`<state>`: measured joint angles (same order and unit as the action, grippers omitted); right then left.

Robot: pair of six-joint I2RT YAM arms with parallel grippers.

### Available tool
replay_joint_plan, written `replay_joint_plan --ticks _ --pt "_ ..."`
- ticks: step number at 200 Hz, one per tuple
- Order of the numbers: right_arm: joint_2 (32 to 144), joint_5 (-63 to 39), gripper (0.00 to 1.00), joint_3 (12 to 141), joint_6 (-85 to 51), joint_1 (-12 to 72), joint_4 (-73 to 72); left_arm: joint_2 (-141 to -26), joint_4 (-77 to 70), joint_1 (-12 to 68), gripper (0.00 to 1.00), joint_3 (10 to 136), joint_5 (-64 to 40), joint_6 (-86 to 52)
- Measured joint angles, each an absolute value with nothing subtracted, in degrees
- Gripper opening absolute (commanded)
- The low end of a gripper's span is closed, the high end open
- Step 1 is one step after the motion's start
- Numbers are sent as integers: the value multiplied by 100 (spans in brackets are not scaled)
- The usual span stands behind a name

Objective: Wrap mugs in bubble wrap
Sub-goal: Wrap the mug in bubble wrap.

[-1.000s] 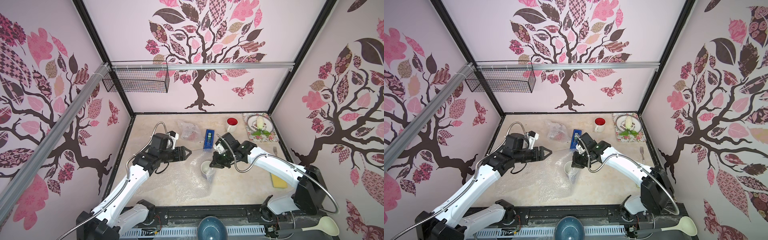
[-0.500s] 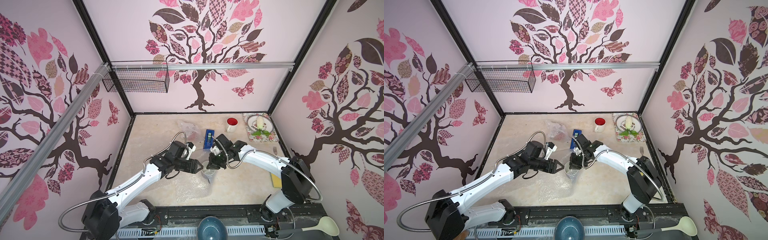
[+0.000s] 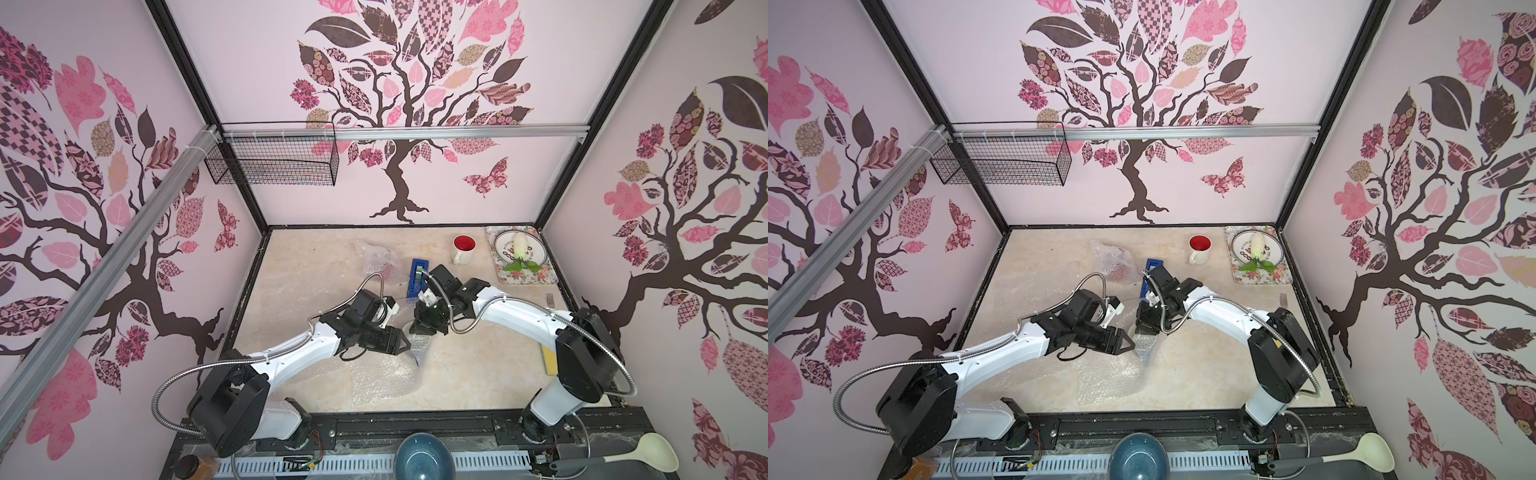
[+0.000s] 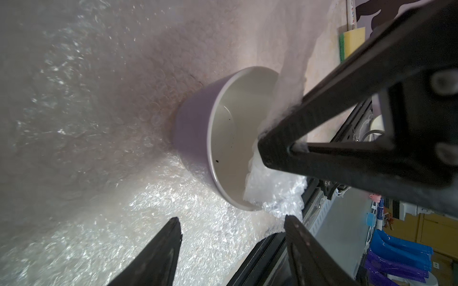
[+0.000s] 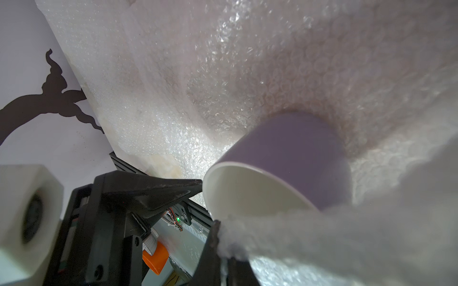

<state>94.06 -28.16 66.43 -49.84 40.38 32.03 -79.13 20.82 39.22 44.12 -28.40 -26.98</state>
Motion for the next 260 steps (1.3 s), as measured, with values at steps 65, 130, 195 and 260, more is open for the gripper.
replay_joint_plan --ticks 65,130,195,260 --pt "9419 -2902 29 6646 -5157 4038 3162 -8580 1496 3927 69 4423 -2676 -2943" --pt "8818 -2768 72 6910 -5266 3511 3723 -8768 1302 3931 68 4423 -2556 -3002" --pt "7470 -2558 71 6206 -4849 3094 4088 -8768 1293 3931 66 4423 -2580 -3013" --pt "8337 -2703 67 5581 -4497 3454 3544 -8759 1424 3931 66 4462 -2600 -2985"
